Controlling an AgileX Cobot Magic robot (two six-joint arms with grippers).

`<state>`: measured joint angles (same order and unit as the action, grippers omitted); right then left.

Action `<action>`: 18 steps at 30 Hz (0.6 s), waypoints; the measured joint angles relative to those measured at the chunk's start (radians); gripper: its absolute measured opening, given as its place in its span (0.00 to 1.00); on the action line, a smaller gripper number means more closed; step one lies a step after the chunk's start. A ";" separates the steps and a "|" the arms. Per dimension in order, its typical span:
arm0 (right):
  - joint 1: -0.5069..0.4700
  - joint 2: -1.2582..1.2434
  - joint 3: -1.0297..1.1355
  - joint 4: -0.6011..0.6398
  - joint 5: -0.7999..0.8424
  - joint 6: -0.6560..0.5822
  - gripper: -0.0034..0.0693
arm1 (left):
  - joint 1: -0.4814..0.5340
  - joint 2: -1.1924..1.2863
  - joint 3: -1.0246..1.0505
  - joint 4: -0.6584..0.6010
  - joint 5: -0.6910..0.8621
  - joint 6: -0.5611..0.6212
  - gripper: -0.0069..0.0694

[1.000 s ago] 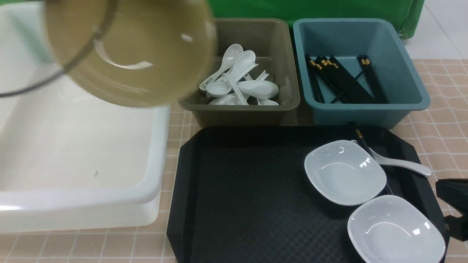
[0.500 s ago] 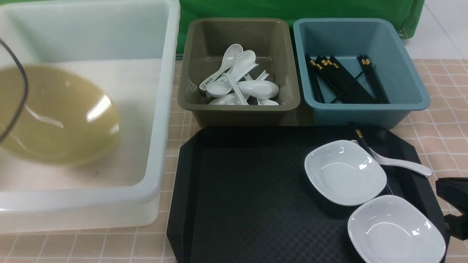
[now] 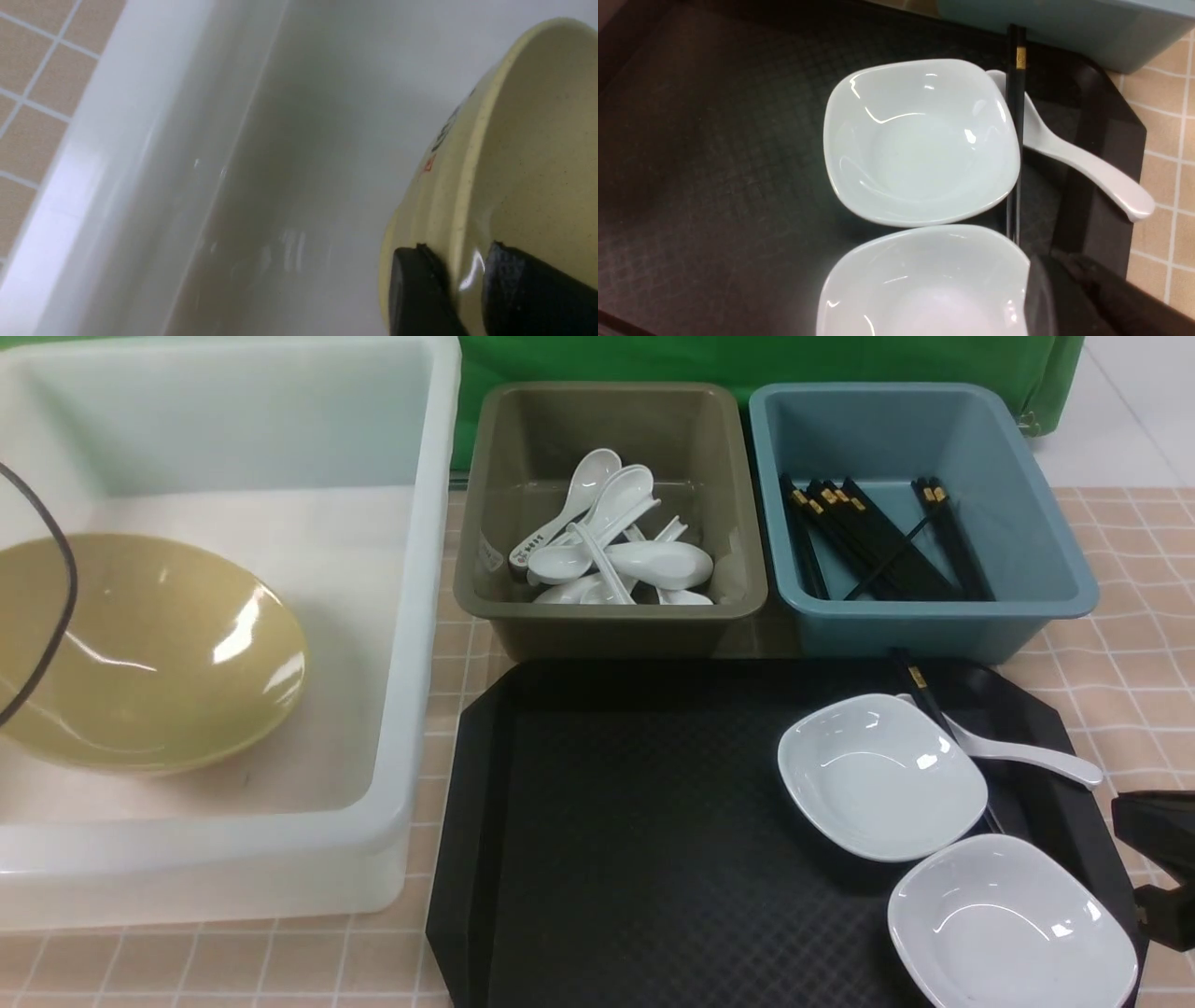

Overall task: On brown table put chopsticks spoon bowls plates into blue grey white boxes.
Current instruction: 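Place the tan bowl onto the bowl stack in the left bin with the left gripper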

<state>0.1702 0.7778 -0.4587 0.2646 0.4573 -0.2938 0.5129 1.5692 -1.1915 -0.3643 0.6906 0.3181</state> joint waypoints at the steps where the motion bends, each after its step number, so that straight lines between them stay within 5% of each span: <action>1: 0.000 0.000 0.000 0.000 0.000 0.000 0.12 | 0.000 -0.004 0.000 -0.002 -0.001 0.000 0.45; 5: 0.000 0.000 0.000 0.000 0.000 0.000 0.12 | -0.013 -0.009 0.000 -0.067 -0.001 0.000 0.58; 8: 0.000 0.000 0.000 0.000 0.000 0.000 0.12 | -0.063 0.005 0.000 -0.127 0.000 0.040 0.57; 13: 0.000 0.000 0.000 0.000 -0.003 0.000 0.12 | -0.145 0.085 -0.002 -0.115 0.001 0.093 0.41; 18: 0.000 0.000 0.000 0.000 -0.003 0.000 0.12 | -0.151 0.110 -0.001 0.030 0.005 -0.064 0.25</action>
<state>0.1702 0.7778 -0.4587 0.2646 0.4544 -0.2938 0.3614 1.6791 -1.1928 -0.3342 0.6955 0.2539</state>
